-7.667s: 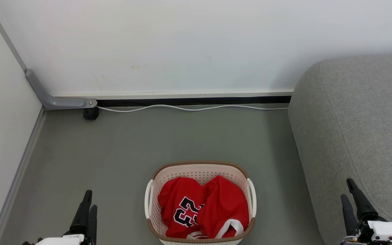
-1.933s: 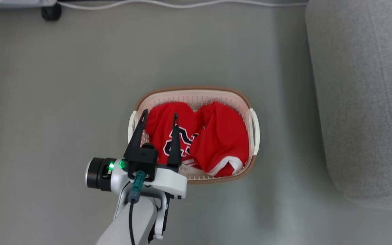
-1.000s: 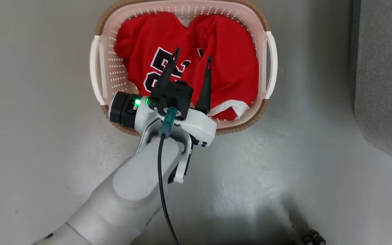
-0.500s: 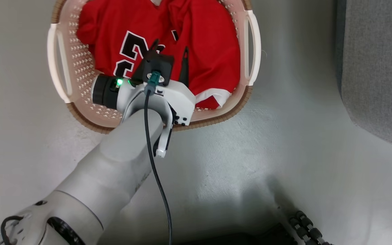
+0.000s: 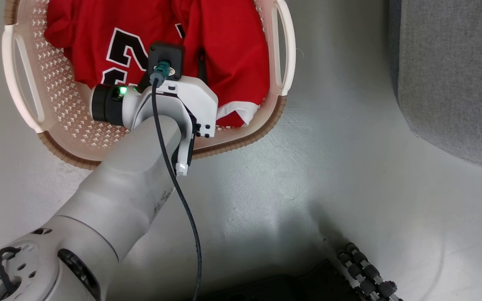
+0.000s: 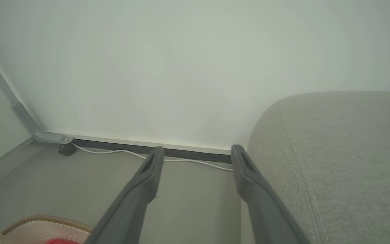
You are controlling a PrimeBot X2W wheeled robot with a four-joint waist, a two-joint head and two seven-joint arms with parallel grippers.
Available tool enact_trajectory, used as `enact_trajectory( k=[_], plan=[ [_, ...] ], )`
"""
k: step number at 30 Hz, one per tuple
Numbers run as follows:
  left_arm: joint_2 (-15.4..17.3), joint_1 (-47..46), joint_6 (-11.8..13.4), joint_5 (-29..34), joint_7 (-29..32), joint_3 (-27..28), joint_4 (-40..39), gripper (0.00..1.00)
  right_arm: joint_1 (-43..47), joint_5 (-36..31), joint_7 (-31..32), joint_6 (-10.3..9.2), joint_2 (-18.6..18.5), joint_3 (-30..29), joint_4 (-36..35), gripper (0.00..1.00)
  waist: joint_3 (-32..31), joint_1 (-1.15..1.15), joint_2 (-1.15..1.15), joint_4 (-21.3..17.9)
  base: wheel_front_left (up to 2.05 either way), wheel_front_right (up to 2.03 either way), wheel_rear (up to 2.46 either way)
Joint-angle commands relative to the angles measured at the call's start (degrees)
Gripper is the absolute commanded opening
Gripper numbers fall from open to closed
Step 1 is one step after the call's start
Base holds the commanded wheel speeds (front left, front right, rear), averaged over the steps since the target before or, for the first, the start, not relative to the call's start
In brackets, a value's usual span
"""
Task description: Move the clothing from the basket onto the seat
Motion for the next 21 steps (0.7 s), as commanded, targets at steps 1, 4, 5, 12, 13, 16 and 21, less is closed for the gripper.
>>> enact_trajectory(
  k=[1, 4, 5, 12, 13, 16, 21],
  plan=[
    [-0.06, -0.30, -0.12, -1.18, 0.40, -0.47, -0.47, 1.00, 1.90, 0.19, -0.34, 0.39, -0.80, 0.29, -0.92, 1.00, 0.06, 0.00, 0.00, -0.17, 0.00, 0.00, 0.00],
    [-0.06, -0.68, -0.28, -3.07, 1.01, -2.66, -0.61, 0.00, 1.93, 0.09, -0.34, 0.39, -0.67, 0.25, -0.37, 1.00, -0.27, 0.00, 0.00, -0.18, 0.00, 0.00, 0.00],
    [-0.06, -0.78, -0.21, -3.40, 0.89, -3.24, -0.58, 0.00, 1.97, 0.07, -0.34, 0.39, -0.57, 0.21, -0.26, 1.00, -0.47, 0.00, 0.00, -0.18, 0.00, 0.00, 0.00],
    [-0.06, 0.23, 0.41, -4.93, -0.79, -5.39, -2.01, 0.00, 2.64, 0.02, -0.34, 0.39, -0.41, 0.15, 1.17, 1.00, -2.99, 0.00, 0.00, 0.53, 0.00, 0.00, 0.00],
    [-0.06, 0.54, 0.32, -4.90, -0.97, -5.58, -2.32, 0.00, 2.88, -0.01, -0.34, 0.39, -0.39, 0.19, 1.40, 1.00, -3.52, 0.00, 0.00, 0.65, 0.00, 0.00, 0.00],
    [-0.06, 1.29, 0.40, -3.81, -1.35, -6.02, -3.22, 0.00, 3.73, -0.13, -0.34, 0.39, -0.36, 0.26, 2.05, 1.00, -5.35, 0.00, 0.00, 1.13, 0.00, 0.00, 0.00],
    [-0.06, 2.93, 0.72, 0.10, -1.51, -6.36, -5.51, 0.00, 5.53, -0.29, -0.34, 0.39, -0.60, 0.14, 3.65, 1.00, -9.30, 0.00, 0.00, 2.57, 0.00, 0.00, 0.00]
  ],
)
